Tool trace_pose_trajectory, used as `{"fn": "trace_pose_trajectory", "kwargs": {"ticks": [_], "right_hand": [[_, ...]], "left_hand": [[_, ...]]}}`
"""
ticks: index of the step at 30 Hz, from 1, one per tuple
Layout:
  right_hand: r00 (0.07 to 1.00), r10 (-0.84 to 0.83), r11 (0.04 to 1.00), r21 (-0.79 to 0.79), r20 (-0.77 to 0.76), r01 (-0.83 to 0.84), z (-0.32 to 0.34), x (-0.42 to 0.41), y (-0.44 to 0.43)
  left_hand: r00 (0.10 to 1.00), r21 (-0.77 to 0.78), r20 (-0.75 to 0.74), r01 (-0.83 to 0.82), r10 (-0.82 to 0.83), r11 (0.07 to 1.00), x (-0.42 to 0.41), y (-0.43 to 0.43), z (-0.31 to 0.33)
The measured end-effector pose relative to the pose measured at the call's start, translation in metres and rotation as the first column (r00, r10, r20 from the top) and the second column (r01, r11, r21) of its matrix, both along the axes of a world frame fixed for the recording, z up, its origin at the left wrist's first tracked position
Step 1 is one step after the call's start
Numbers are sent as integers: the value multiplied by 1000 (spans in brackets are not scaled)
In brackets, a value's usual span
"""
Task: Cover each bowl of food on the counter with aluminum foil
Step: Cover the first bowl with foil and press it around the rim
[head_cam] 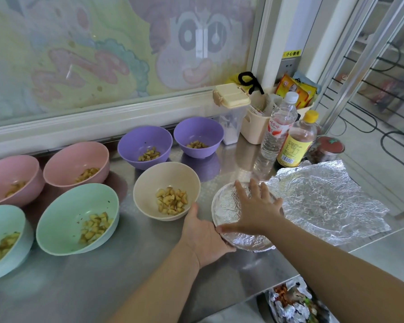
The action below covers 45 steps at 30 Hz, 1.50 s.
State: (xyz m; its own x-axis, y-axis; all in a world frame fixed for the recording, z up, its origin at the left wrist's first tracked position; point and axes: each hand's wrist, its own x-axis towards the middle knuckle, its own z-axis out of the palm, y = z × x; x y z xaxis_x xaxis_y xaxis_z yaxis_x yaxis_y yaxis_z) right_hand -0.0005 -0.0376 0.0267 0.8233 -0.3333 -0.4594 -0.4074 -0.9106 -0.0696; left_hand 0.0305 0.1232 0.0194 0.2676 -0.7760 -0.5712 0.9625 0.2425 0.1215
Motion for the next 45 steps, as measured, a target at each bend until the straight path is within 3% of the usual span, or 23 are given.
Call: {"fn": "trace_pose_trajectory", "kwargs": {"ticks": [3, 6, 10, 14, 19, 24, 26, 28, 30, 33, 39, 45], "right_hand": [[992, -127, 989, 73, 7, 127, 3, 3, 1], [971, -240, 957, 163, -20, 240, 13, 7, -14], [988, -148, 985, 90, 29, 145, 17, 6, -24], [998, -51, 995, 91, 35, 48, 8, 4, -14], [999, -47, 997, 63, 23, 46, 5, 4, -11], [997, -68, 995, 75, 19, 67, 6, 5, -9], [996, -85, 992, 98, 14, 83, 6, 5, -10], [990, -135, 983, 135, 45, 127, 9, 4, -12], [988, -129, 985, 125, 83, 118, 13, 2, -16], [996, -46, 993, 110, 79, 37, 15, 2, -17], [1000, 28, 997, 73, -4, -28, 11, 12, -5], [1000, 12, 997, 77, -15, -10, 8, 12, -5]], "left_hand": [[994, 19, 28, -103, 102, 994, 7, 2, -5], [939, 228, 199, -324, 282, 918, 11, 8, -13], [872, 394, 461, -365, 162, 843, -6, 14, -14], [787, 405, 617, -331, 12, 852, -25, 9, -11], [664, 447, 737, -343, -123, 826, -31, 2, -16], [494, 389, 847, -324, -196, 862, -40, 1, -19], [532, 370, 831, -311, -163, 875, -42, 5, -21], [659, 465, 736, -323, -157, 824, -45, 6, -23], [805, 559, 574, -251, -151, 790, -51, 2, -27], [943, 523, 312, -68, -117, 850, -63, -10, -24], [993, 337, 78, -107, 86, 936, -69, -28, -25], [983, 263, 54, -183, 174, 947, -72, -26, -32]]}}
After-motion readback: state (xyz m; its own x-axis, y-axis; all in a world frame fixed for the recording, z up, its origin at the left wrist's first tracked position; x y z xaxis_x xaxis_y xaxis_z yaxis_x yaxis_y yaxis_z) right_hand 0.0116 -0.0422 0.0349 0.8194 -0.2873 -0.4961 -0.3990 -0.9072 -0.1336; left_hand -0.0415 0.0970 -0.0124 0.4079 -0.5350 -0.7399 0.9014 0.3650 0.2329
